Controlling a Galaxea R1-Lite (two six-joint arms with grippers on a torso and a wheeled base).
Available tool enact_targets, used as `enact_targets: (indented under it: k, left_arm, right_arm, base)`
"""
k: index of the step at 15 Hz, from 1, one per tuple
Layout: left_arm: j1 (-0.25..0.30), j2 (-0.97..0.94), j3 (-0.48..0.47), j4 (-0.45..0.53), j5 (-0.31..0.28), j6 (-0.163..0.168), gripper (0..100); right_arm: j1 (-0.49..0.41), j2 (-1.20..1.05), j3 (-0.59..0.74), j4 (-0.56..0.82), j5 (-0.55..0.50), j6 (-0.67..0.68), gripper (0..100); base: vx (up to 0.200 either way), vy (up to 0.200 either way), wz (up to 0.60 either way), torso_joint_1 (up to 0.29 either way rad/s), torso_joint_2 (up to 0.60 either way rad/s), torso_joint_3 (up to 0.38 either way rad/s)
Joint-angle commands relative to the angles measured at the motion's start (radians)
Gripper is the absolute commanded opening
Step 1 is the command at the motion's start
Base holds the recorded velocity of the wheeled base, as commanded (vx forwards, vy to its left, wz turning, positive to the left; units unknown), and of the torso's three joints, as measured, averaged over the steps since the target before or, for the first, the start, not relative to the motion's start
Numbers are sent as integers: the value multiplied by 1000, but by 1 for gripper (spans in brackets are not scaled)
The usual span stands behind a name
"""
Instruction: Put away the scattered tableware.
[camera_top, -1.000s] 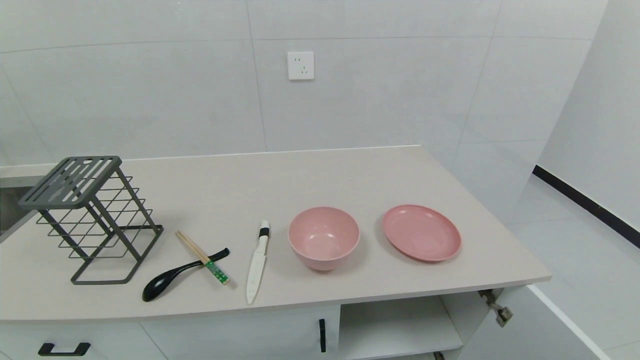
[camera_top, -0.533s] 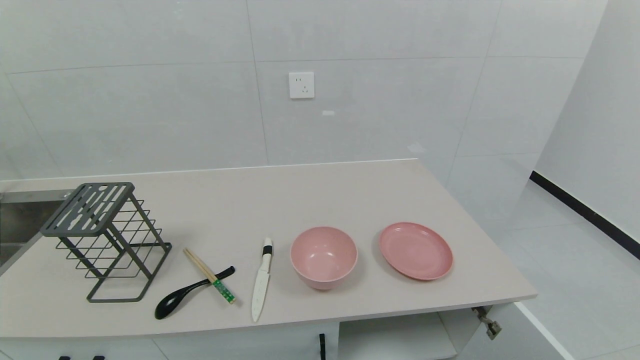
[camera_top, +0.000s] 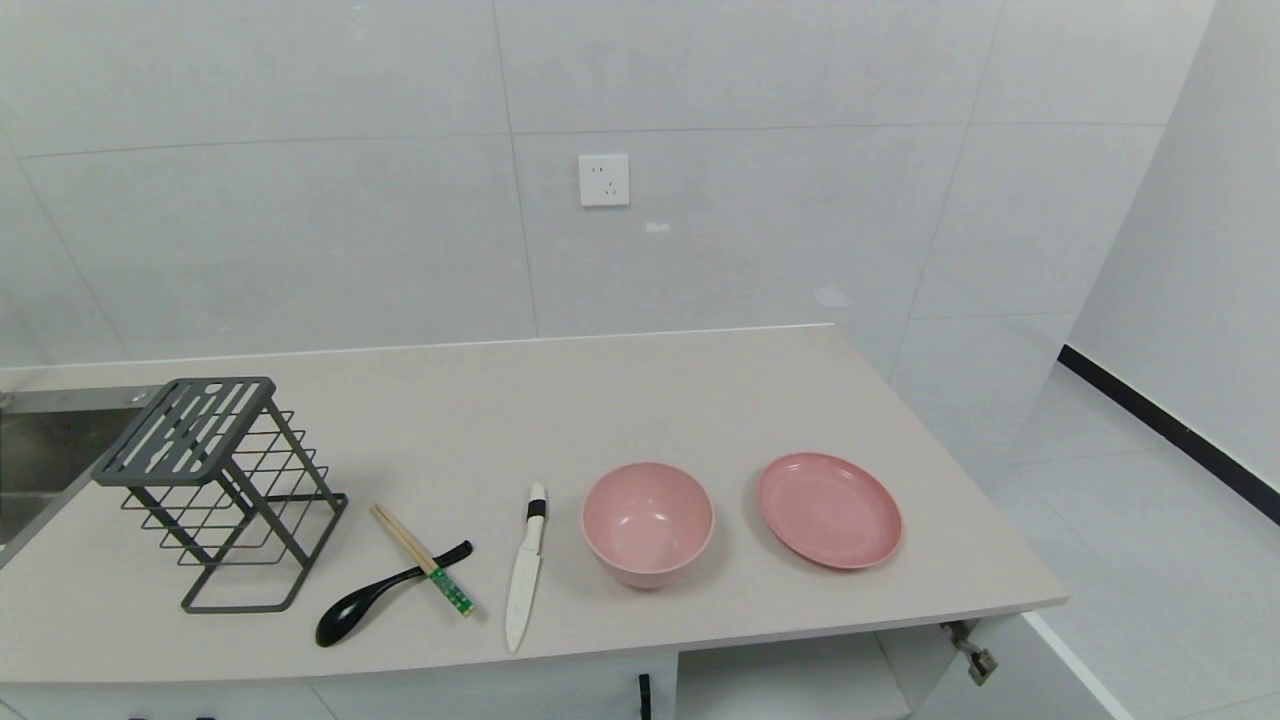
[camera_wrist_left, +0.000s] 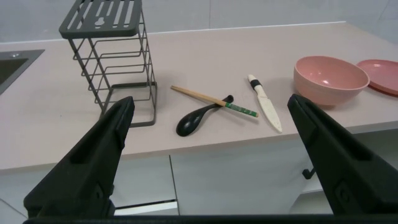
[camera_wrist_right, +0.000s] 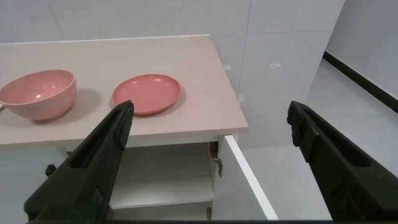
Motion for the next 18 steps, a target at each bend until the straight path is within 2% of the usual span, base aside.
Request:
enact_targets:
  k: [1, 8, 10, 14, 18]
  left_arm:
    - [0, 2, 0, 0, 0, 1, 100]
    - [0, 2, 0, 0, 0, 1, 100]
    - [0, 0, 0, 1, 2, 0, 100]
    - [0, 2, 0, 1, 2, 0, 100]
    - [0, 0, 0, 1, 5, 0, 100]
  right_arm:
    - [0, 1, 0, 0, 0, 2, 100]
    - [-1, 1, 0, 0, 3, 6, 100]
    - [-1, 1, 0, -5, 20, -57, 100]
    - [-1, 1, 1, -2, 36, 6, 100]
    - [-1, 1, 0, 1, 36, -1, 100]
  base:
    - [0, 0, 0, 0, 0, 0]
    - [0, 0, 0, 0, 0, 0]
    - [0, 0, 0, 0, 0, 0]
    - [0, 0, 0, 0, 0, 0]
    - [0, 0, 0, 0, 0, 0]
